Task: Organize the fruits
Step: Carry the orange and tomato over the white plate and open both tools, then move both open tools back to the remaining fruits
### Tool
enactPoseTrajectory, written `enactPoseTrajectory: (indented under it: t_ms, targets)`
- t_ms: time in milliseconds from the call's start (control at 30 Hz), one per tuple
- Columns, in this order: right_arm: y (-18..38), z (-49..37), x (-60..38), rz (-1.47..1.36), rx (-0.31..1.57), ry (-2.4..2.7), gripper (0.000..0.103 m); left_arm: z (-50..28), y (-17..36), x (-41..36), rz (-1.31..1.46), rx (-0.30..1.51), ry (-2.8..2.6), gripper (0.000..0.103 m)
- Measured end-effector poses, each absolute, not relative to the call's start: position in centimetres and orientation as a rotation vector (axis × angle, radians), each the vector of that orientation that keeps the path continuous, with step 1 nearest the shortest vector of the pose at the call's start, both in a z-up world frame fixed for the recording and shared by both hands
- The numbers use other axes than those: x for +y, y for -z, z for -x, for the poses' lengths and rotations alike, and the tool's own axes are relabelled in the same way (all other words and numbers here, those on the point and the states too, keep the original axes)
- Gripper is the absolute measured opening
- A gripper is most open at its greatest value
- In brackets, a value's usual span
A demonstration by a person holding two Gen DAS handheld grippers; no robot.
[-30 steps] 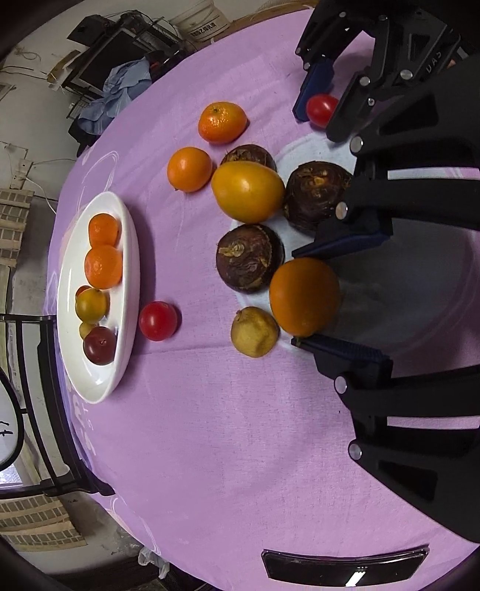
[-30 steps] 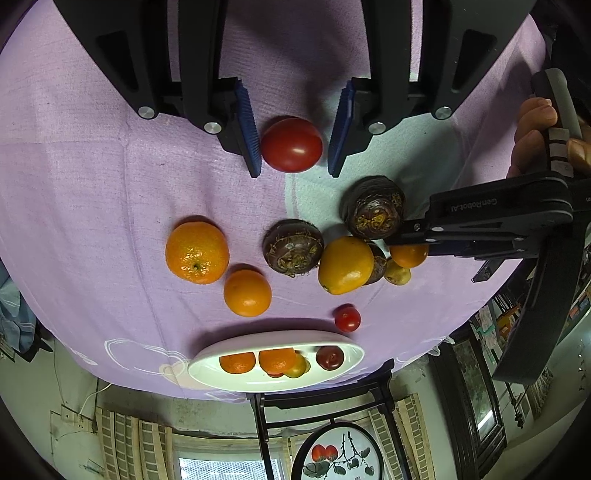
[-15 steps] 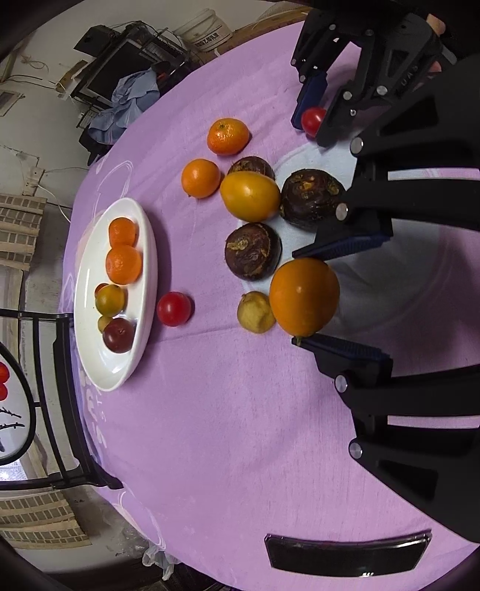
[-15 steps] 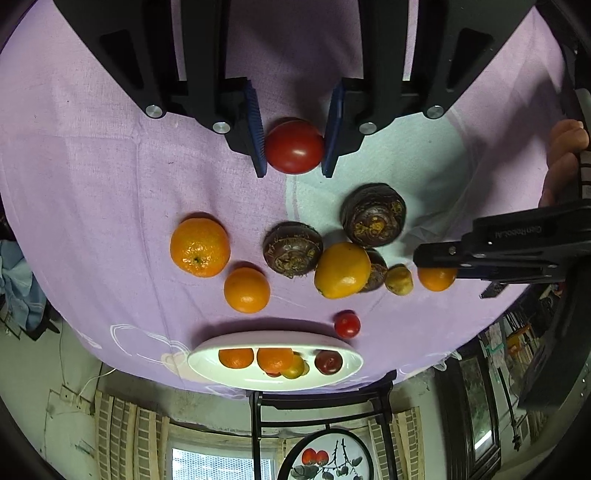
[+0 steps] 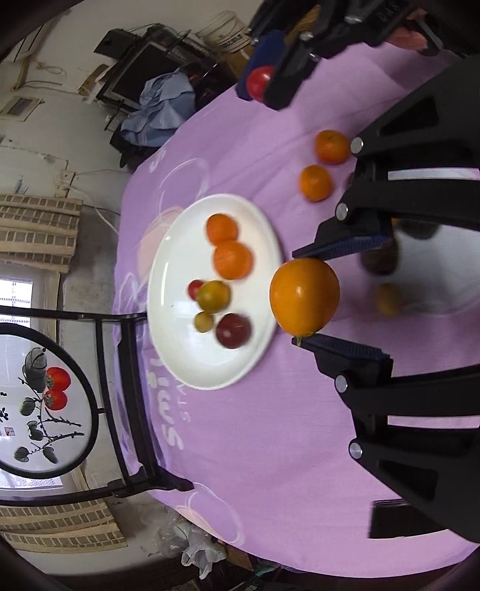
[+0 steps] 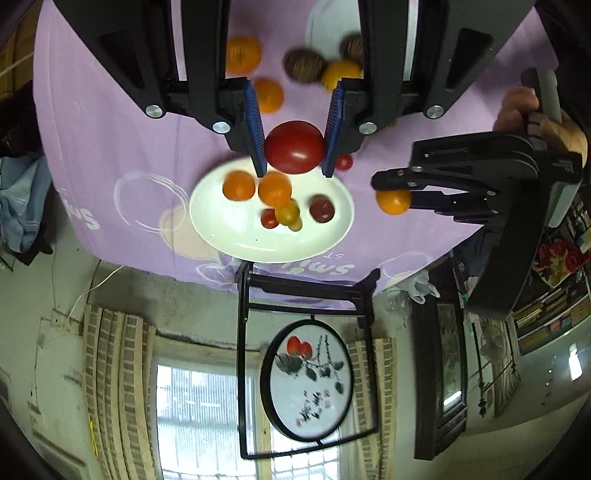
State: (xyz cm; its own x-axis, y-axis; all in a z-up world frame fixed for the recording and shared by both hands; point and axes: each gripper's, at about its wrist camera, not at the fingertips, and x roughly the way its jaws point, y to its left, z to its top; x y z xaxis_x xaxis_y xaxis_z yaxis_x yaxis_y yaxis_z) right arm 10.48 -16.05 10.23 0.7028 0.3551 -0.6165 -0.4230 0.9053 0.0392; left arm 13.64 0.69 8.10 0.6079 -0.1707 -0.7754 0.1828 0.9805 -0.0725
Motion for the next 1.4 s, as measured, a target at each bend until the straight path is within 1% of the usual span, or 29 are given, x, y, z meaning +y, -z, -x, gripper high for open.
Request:
enactPoseTrajectory:
  t_ms: [200,467,533,567,600,633,667,700,767,833,900,933,1000,1100,1400]
  targets:
    - [-6.5,-17.0,-15.0,0.117,0.774,-0.418,0.031,-19.4,-5.6,-0.4,-0.041,0.954,0.153,0.039]
    - [-2.4,-21.3,-14.3,0.138,0.876,-0.399,0.031,-23.6,-2.2,-1.0,-0.024,1.031,0.136,0.039]
    - [-2.0,-21.9,-14.2,0.138,0.889,-0.397,0.031,-24.1,-2.2,-1.1,-0.029,1.018,0.111,0.039]
    - [-1.8,-22.1,-14.2,0.136,0.898,-0.403,0.039,-24.3,-2.3,-1.2,-0.039,1.007,0.106,0.040]
    - [-1.7,-22.2,-14.2,0.128,0.902,-0.408,0.052,-24.5,-2.5,-1.3,-0.036,1.008,0.112,0.045]
    - [-1.8,-22.1,-14.4,0.116,0.893,-0.400,0.056,-24.6,-2.6,-1.3,-0.024,1.013,0.118,0.050]
    - [-2.0,-21.9,-14.6,0.103,0.888,-0.401,0.056,-24.6,-2.9,-1.2,-0.016,1.011,0.110,0.061]
    - [-2.1,-21.7,-14.9,0.090,0.889,-0.411,0.056,-24.4,-3.2,-1.1,-0.012,0.995,0.094,0.068]
    - [-2.4,-21.2,-15.3,0.081,0.877,-0.410,0.056,-23.9,-3.8,-1.0,-0.014,0.974,0.080,0.073]
    - [-2.7,-20.5,-15.9,0.071,0.876,-0.407,0.056,-23.3,-4.2,-0.6,-0.006,0.971,0.081,0.073]
    - [-3.0,-19.4,-16.7,0.053,0.876,-0.412,0.057,-22.5,-4.3,-0.1,0.006,0.984,0.069,0.078]
    - [-3.1,-19.1,-17.1,0.047,0.872,-0.410,0.057,-22.0,-4.3,0.1,0.011,0.988,0.062,0.078]
    - [-3.4,-17.9,-18.2,0.022,0.863,-0.403,0.062,-20.8,-4.3,0.6,0.034,0.991,0.068,0.079]
    - [-3.6,-16.4,-19.5,-0.004,0.858,-0.391,0.063,-19.0,-4.0,1.3,0.058,0.996,0.060,0.082]
    - [-2.1,-10.8,-23.0,-0.047,0.889,-0.342,0.065,-12.6,-2.0,3.3,0.098,1.001,0.033,0.083]
